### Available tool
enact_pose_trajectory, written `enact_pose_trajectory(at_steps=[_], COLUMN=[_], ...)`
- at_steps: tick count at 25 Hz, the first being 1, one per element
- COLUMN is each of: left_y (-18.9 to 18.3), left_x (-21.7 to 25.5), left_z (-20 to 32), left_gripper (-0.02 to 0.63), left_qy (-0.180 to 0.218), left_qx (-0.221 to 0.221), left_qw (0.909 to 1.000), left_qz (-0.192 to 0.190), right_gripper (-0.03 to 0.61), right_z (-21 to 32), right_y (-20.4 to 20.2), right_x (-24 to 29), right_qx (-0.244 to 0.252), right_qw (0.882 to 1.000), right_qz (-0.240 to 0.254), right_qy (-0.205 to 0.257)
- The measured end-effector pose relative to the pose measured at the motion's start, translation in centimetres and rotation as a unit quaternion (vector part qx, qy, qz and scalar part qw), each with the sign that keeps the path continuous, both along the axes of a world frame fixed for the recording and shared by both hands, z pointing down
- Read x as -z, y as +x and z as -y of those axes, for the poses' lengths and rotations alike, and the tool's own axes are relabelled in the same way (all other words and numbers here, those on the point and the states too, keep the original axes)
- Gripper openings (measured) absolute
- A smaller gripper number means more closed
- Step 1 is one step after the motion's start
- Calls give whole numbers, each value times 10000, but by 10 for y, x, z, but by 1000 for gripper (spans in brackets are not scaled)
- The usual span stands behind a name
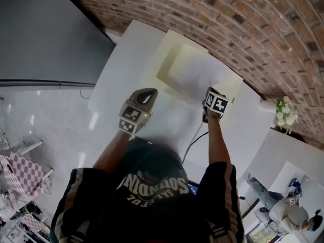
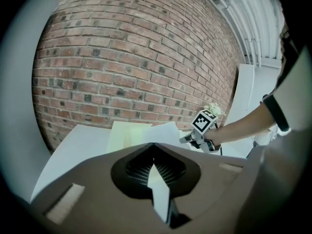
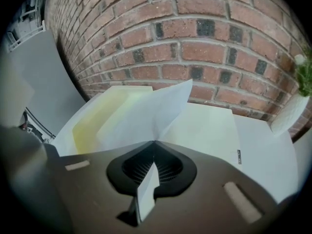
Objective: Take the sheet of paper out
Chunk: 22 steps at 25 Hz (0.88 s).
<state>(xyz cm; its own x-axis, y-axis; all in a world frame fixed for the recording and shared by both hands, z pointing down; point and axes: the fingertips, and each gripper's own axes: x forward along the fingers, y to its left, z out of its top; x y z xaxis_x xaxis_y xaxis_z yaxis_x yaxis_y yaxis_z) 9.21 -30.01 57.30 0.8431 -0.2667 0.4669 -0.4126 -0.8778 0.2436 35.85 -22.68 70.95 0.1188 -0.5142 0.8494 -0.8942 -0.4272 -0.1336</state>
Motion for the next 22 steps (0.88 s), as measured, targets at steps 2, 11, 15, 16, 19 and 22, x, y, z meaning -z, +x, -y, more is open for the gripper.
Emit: enact_pose_trajectory(at_steps=[2,11,15,16,19,22], left_y=[-1,-3,-1,-2,-2,0], left_x=[3,16,25,27,34,40], left_z=[0,-6,-10,-11,-12,-11], left_gripper=[11,11,11,11,11,11], left_qy=[27,157,255,273,321,384], left_qx=[8,-115,-142,-147,-165,-164], left_qw=[10000,9997,9993,9993,9990,9985], left_qz=[-32,-146,-220,-228,-270,-350], right_gripper=[3,3,3,3,3,3], right_z=[-7,-36,-46,-49,-53,-52], right_y=[2,11,10,9,6,3], right_x=[6,48,70,76,96,117], right_qx=[-76,-428,-355,-337,-319,-278], right_qw=[9999,9970,9945,9938,9912,9879], right_qz=[-56,-479,-799,-859,-1015,-1143], right_qy=[58,436,573,613,792,1012])
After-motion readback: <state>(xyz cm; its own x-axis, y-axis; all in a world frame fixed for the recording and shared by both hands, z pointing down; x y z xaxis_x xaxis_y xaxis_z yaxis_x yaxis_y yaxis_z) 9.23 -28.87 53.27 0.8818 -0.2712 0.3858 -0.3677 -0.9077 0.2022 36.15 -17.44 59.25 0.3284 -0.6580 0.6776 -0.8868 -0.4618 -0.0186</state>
